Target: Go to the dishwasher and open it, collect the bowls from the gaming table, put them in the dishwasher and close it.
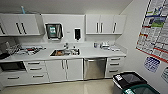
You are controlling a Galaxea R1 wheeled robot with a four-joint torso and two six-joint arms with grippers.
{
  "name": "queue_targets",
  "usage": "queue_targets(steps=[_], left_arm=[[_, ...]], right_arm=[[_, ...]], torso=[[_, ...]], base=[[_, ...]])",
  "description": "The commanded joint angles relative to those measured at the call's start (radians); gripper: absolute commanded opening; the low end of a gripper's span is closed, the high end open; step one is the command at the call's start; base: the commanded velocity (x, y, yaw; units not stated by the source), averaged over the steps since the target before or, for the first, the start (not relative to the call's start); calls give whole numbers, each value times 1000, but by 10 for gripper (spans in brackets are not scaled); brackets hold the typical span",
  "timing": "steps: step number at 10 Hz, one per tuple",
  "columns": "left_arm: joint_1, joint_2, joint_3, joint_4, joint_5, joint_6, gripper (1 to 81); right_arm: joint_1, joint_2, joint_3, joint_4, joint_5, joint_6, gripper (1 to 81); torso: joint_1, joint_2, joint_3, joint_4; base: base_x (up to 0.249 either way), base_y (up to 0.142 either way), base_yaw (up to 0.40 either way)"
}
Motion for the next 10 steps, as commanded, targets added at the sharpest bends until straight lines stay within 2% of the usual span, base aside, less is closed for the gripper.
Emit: queue_targets(steps=[1, 10], left_arm=[[-64, -16, 16, 45, 63, -50, 811], [-63, -21, 16, 45, 67, -50, 811]], right_arm=[[53, -21, 19, 2, -55, -3, 811], [54, -37, 25, 3, -55, -1, 811]], torso=[[0, 0, 0, 0], [0, 0, 0, 0]], base=[[108, 0, 0], [115, 0, 0]])
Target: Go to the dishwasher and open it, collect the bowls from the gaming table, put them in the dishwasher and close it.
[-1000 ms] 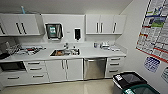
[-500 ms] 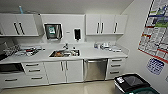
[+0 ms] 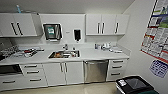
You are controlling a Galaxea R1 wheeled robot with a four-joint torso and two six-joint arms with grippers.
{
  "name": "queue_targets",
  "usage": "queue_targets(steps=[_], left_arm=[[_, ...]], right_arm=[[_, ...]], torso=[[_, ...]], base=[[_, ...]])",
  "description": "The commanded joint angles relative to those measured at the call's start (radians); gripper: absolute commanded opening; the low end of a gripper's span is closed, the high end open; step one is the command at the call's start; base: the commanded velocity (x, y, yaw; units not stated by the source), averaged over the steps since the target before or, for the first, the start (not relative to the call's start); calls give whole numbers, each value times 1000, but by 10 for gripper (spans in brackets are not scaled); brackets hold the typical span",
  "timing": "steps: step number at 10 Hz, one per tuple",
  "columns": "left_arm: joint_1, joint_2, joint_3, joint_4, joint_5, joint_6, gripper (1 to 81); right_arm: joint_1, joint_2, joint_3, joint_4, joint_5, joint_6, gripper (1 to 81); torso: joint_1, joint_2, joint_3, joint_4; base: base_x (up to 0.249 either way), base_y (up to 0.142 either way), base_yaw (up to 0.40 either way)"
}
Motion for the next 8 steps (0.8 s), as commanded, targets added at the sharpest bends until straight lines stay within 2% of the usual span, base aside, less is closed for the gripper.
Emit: queue_targets(steps=[1, 8], left_arm=[[-60, -20, 17, 45, 67, -50, 811], [-60, -23, 22, 45, 67, -50, 811]], right_arm=[[53, -23, 24, 3, -55, -1, 811], [52, -38, 39, 5, -52, 2, 811]], torso=[[0, 0, 0, 0], [0, 0, 0, 0]], base=[[116, 0, 0], [117, 0, 0]])
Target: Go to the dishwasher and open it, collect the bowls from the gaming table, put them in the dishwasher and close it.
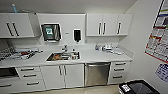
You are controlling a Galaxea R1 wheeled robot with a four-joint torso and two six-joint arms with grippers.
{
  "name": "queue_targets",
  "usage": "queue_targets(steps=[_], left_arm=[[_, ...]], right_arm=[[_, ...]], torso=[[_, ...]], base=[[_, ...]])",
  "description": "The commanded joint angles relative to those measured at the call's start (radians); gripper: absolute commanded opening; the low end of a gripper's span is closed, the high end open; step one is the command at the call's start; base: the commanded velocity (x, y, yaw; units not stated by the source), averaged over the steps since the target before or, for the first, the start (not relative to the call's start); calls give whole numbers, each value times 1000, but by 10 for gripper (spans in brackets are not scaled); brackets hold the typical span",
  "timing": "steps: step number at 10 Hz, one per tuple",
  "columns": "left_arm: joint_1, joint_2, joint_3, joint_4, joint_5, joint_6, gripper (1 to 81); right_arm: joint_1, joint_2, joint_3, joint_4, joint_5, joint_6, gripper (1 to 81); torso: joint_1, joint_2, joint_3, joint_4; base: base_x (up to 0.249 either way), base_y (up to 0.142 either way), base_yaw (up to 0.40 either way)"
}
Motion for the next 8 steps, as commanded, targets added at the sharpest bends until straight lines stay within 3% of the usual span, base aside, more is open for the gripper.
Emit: queue_targets(steps=[1, 8], left_arm=[[-60, -20, 23, 45, 67, -50, 811], [-59, -21, 23, 45, 67, -50, 811]], right_arm=[[51, -36, 34, 4, -52, 1, 811], [53, -39, 41, 4, -52, 3, 811]], torso=[[0, 0, 0, 0], [0, 0, 0, 0]], base=[[117, 0, 0], [118, 0, 0]])
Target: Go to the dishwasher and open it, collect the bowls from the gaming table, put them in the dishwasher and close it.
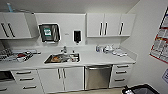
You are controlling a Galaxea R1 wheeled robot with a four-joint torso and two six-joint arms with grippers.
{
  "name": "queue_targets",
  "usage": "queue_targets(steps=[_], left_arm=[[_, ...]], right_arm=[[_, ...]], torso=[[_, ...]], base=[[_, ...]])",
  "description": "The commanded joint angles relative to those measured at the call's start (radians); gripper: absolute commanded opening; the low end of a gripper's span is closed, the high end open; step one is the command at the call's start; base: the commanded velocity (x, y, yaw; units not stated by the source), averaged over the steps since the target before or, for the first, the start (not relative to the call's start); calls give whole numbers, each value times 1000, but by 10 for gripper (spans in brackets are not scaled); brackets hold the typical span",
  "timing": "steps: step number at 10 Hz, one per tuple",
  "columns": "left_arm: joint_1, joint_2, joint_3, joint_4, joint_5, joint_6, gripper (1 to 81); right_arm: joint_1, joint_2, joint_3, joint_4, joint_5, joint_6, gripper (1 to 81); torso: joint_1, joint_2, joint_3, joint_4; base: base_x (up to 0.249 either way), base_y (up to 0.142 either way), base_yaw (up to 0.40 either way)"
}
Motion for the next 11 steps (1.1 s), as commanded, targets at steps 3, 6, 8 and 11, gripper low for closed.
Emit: queue_targets(steps=[3, 6, 8, 11], left_arm=[[-60, -21, 22, 45, 67, -50, 811], [-60, -21, 22, 45, 67, -50, 811], [-60, -21, 22, 45, 67, -50, 811], [-60, -25, 22, 45, 73, -50, 811]], right_arm=[[54, -26, 27, 3, -52, 1, 811], [58, -28, 28, 4, -52, 1, 811], [58, -28, 27, 4, -52, 2, 811], [58, -28, 28, 4, -52, 2, 811]], torso=[[0, 0, 0, 0], [0, 0, 0, 0], [0, 0, 0, 0], [1, 1, 0, 0]], base=[[119, 0, 0], [119, 0, 0], [118, 0, 0], [118, 0, 0]])
